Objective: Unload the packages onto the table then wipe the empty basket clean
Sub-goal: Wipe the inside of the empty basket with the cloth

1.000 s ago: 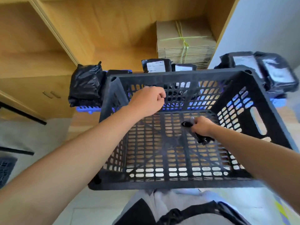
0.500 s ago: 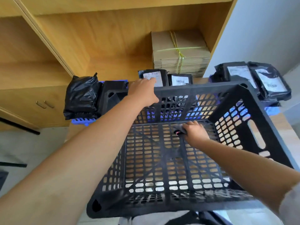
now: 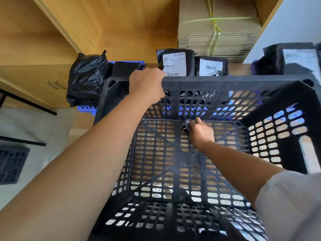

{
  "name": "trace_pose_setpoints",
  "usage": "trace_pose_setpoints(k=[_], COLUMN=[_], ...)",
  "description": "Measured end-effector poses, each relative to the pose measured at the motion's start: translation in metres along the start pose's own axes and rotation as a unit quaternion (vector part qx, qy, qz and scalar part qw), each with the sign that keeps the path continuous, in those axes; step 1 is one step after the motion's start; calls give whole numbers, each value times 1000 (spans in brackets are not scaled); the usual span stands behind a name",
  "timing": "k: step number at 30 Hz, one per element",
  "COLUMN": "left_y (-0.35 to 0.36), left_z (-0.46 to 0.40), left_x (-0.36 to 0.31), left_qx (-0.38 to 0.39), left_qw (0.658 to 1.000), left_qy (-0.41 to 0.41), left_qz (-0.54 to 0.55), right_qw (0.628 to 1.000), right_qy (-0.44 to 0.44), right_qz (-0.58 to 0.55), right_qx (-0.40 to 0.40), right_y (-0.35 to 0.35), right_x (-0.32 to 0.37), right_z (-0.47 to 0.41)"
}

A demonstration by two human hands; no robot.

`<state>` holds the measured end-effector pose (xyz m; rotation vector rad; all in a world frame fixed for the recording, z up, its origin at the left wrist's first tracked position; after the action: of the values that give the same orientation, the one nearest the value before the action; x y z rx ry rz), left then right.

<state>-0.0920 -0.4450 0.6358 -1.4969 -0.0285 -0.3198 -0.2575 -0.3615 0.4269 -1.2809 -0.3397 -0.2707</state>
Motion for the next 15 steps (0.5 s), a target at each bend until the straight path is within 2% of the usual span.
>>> trace_pose_setpoints(k=[4,12,15], left_y=[-2,-2,-4], left_z=[0,1,3], left_x=[-2,-1,-2], left_qx=[-1,30,31], left_qw=[1000,999,999], left_qy=[3,-4,0], left_qz=[11,39,45], right_qw=[999,983,963], right_qy=[6,-89,-111], right_qz=[-12,23,56], right_qx=[48,161,240], right_y=[0,20,34], right_x=[-9,-9,-7], right_z=[-5,44,63])
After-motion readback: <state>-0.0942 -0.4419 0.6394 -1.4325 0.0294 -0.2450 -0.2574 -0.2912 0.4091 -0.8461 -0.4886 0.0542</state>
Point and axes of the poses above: each hand's wrist, its own z-axis away from the middle knuckle, its own y-axis out of the palm, x = y × z, the point moved 8 cm from there along -z, towards the middle knuckle, and after that the axes turned 11 degrees about -z, right-handed, at the moved point
